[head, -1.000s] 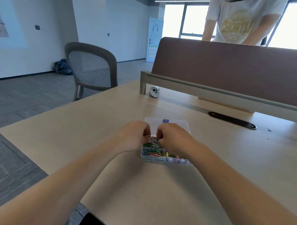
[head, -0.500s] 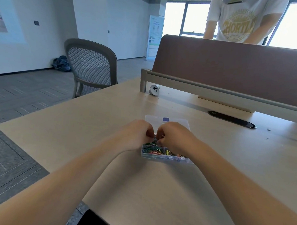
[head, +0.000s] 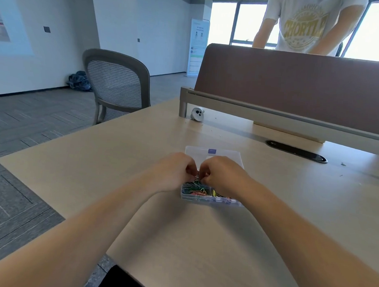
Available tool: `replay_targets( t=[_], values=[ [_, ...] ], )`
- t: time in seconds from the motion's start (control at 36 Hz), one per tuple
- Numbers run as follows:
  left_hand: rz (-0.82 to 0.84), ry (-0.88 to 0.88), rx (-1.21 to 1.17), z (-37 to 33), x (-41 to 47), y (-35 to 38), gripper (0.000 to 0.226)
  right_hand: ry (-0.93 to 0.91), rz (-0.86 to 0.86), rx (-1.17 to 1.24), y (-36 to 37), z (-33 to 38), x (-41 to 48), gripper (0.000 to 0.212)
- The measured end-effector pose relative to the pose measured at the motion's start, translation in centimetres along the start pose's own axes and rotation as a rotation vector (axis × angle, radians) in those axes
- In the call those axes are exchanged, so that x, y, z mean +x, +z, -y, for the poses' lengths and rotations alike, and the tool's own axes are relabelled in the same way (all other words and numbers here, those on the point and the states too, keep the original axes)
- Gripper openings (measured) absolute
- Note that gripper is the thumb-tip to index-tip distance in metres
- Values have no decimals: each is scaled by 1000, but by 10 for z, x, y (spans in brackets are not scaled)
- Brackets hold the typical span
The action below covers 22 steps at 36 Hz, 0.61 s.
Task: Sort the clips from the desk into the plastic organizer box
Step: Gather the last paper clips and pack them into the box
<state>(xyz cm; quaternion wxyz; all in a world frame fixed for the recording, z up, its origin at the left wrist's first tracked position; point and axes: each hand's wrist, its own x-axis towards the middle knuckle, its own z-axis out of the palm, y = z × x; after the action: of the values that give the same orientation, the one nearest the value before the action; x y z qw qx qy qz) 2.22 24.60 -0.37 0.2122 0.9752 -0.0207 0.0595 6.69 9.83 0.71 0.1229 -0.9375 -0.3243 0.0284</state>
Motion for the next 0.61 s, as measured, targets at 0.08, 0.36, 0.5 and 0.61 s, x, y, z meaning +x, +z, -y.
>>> replay_targets(
  t=[0.08,0.36,0.5,0.61],
  values=[
    [-7,-6,0,-2,0,1,11,-5,-8,15,0,-1,-2,16],
    [-41,19,16,1,-2,5,10,-25,-3,58,-4,-3,-6,16],
    [-50,46,-1,2,-1,3,9,-28,-1,57,-4,-4,-6,16],
    [-71,47,-9,4,-1,3,10,-23,-13,60,-3,-5,-5,13]
  ],
)
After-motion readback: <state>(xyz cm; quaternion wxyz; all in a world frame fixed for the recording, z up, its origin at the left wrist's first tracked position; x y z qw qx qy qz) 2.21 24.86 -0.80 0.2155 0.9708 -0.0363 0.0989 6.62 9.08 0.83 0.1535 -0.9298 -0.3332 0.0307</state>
